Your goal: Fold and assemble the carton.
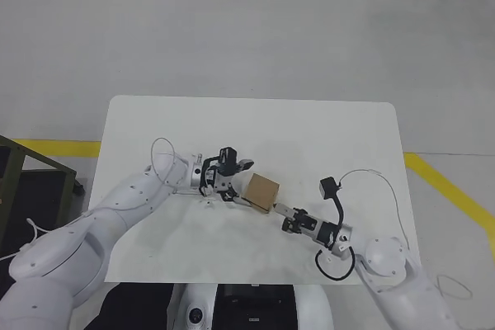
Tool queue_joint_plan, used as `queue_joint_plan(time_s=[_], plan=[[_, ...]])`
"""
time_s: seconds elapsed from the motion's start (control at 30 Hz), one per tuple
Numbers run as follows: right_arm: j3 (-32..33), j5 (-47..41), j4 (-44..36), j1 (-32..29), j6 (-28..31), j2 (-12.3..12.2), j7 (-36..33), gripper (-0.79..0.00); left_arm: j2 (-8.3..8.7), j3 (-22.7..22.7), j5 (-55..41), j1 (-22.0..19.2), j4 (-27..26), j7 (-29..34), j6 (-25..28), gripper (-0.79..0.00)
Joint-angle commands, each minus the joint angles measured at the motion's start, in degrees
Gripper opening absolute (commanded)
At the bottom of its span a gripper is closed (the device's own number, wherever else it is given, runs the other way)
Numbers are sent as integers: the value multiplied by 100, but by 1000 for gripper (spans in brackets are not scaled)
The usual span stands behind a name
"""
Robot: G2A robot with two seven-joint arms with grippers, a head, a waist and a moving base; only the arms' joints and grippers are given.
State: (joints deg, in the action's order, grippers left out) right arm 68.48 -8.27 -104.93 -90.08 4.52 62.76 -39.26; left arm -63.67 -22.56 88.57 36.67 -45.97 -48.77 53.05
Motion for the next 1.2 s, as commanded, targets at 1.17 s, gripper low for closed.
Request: queue_joint_plan(time_s=[1.17], plan=[[-29, -27, 40, 104, -45, -20, 27, 0, -25, -425, -114, 236, -391, 1084, -158, 0]])
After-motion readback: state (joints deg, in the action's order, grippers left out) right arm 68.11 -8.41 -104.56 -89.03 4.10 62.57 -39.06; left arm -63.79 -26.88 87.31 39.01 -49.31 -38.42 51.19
